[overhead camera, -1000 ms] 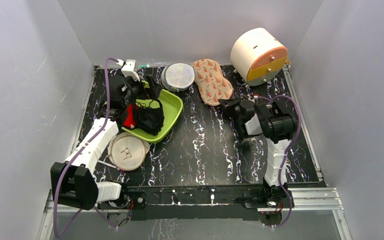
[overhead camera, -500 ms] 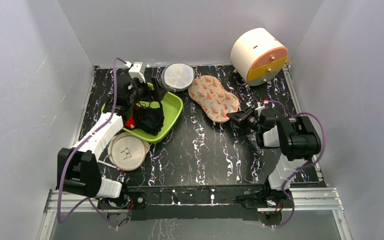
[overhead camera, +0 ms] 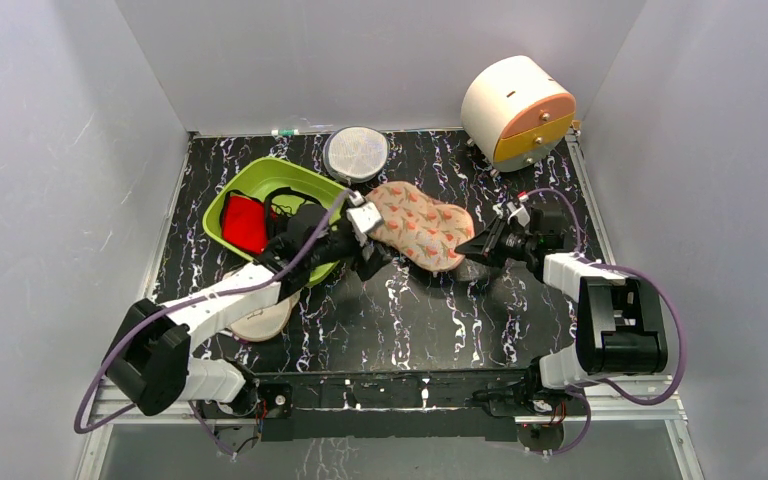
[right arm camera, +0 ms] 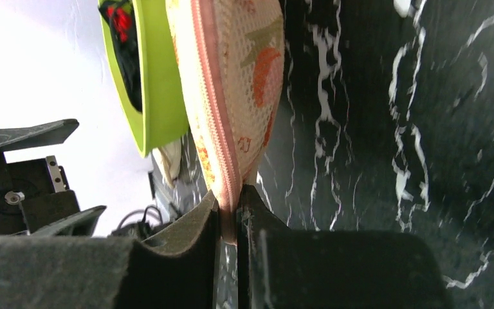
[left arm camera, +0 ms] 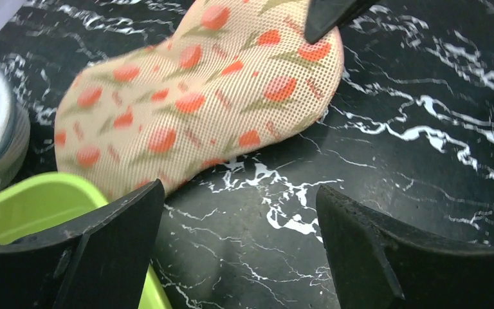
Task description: Unzip the laundry bag and remove the bra
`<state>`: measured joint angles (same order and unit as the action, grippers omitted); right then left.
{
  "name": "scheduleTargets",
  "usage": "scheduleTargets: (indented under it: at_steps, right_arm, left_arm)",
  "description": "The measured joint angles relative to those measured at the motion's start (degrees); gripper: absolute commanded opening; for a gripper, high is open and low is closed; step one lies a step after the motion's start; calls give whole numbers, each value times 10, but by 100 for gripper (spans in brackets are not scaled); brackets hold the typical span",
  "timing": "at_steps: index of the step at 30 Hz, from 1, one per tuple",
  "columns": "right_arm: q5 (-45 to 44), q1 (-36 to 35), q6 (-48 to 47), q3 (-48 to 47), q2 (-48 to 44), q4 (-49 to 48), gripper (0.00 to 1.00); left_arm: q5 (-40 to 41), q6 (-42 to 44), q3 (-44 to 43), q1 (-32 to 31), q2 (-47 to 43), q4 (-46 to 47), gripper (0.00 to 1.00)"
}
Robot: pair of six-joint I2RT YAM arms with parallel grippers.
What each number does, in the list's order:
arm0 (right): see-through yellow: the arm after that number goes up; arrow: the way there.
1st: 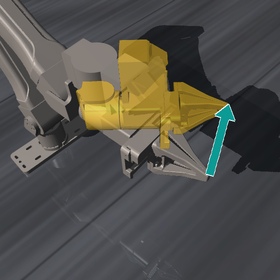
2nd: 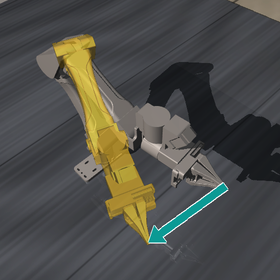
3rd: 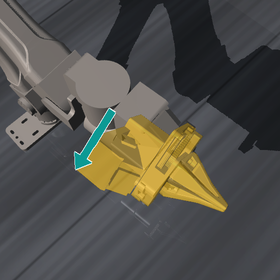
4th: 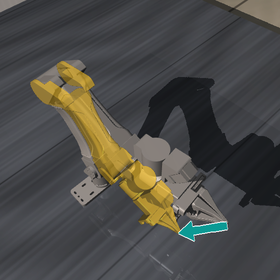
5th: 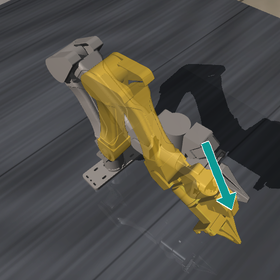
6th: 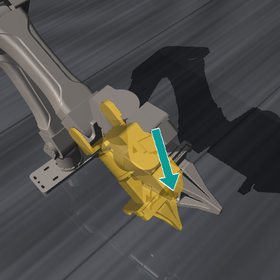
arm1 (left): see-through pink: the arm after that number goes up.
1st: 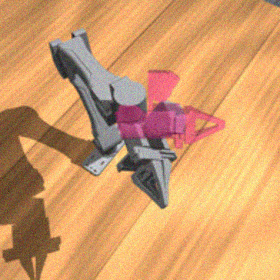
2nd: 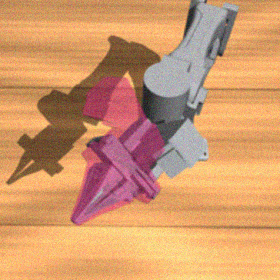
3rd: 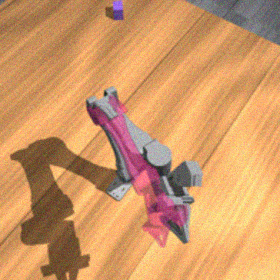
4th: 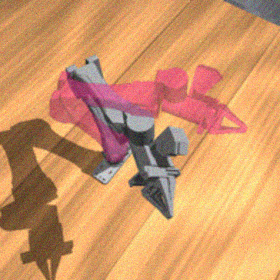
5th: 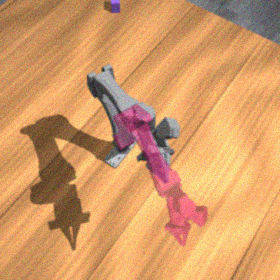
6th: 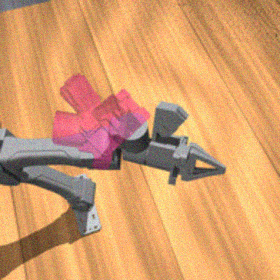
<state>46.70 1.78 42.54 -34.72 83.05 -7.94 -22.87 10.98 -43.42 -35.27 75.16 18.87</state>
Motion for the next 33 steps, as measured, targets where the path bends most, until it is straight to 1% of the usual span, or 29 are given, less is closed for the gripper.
scheduleTargets:
  at_steps: [2,3,4,5,6,9,12,15,18,21,22,26,27,28,33]
  right_arm:
    - [19,0,-14,-1,-3,41,2]
    - [28,0,-21,-1,-6,62,2]
    - [34,0,-25,-1,-9,77,2]
    - [41,0,-32,-3,-13,97,2]
    - [45,0,-37,-5,-16,111,2]
    - [56,0,-58,-26,-24,156,2]
    - [65,0,-72,-50,-26,177,2]
    - [74,0,-80,-60,-26,184,2]
    - [77,0,-80,-60,-26,189,2]
    - [77,0,-79,-60,-26,191,2]
    - [77,0,-78,-60,-26,191,2]
    - [76,0,-68,-60,-27,189,3]
    - [76,0,-65,-60,-28,188,3]
    - [75,0,-63,-60,-29,188,3]
    - [73,0,-51,-64,-32,184,9]
  left_arm:
    - [7,46,4,-31,2,0,85]
    - [13,64,5,-45,2,4,82]
    - [24,88,7,-63,3,11,74]
    - [38,112,9,-81,5,21,69]
    - [49,131,12,-94,7,28,67]
    - [90,219,23,-147,32,57,68]
    - [127,314,25,-187,81,71,69]
    - [146,375,25,-204,128,75,68]
    - [156,410,25,-205,154,94,64]
    - [167,422,16,-205,182,124,55]
    - [170,424,11,-205,193,136,54]
    - [185,422,-1,-205,238,190,57]
    - [186,419,-1,-205,243,197,56]
    - [185,416,-1,-205,246,201,52]
    - [183,367,-10,-205,246,214,17]
